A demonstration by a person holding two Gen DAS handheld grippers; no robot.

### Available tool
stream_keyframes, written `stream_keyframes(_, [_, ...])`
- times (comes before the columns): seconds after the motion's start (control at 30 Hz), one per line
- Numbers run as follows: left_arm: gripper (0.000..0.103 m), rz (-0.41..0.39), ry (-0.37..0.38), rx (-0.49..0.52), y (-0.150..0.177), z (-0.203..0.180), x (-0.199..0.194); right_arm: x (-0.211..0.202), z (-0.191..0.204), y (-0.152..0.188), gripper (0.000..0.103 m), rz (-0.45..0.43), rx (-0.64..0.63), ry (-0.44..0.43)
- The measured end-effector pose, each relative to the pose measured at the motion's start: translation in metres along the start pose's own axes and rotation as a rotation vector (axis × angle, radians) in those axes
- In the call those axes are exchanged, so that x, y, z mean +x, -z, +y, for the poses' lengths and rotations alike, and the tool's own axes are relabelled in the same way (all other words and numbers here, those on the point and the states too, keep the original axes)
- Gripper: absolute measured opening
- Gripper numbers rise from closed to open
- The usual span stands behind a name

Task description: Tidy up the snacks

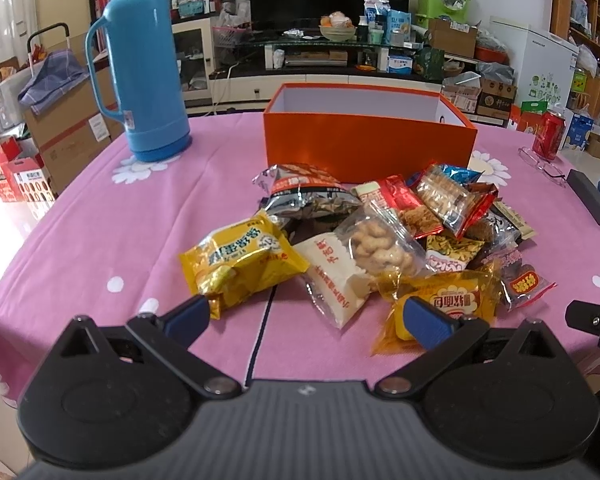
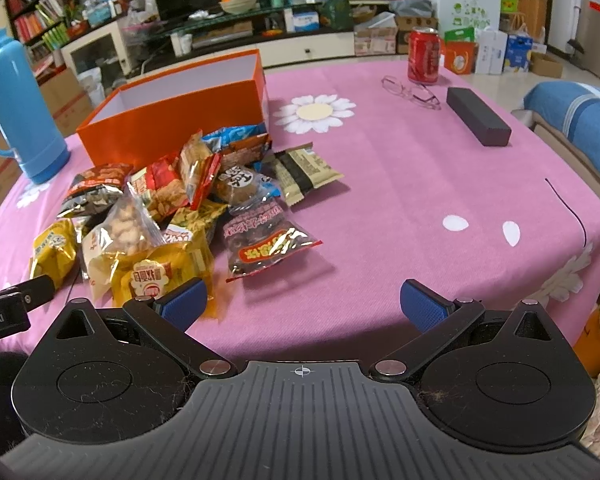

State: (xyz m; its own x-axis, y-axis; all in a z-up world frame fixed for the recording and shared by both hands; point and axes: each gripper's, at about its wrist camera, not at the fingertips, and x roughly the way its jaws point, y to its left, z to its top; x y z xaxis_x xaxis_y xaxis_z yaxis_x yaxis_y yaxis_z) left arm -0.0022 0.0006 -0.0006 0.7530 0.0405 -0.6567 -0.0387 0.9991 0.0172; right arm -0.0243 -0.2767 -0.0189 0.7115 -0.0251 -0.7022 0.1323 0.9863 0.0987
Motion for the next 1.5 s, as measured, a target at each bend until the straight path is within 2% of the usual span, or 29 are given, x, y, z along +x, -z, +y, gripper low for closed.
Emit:
stream_keyframes(0.8, [0.103, 0.016, 0.009, -0.003, 0.000, 0.001, 0.003, 0.001, 0.000, 0.002, 0.094, -0.003, -0.006, -0.002])
stream_keyframes(1.23, [0.103, -0.006, 0.016, -0.005, -0.001, 0.001, -0.004, -0.007, 0.002, -0.001, 0.093, -0.024, -0.014, -0.014])
stream_keyframes(1.5, [0.103, 0.011, 0.027, -0.001, 0.000, 0.000, 0.011, 0.000, -0.001, -0.001, 0.093, -0.032, 0.005, -0.007])
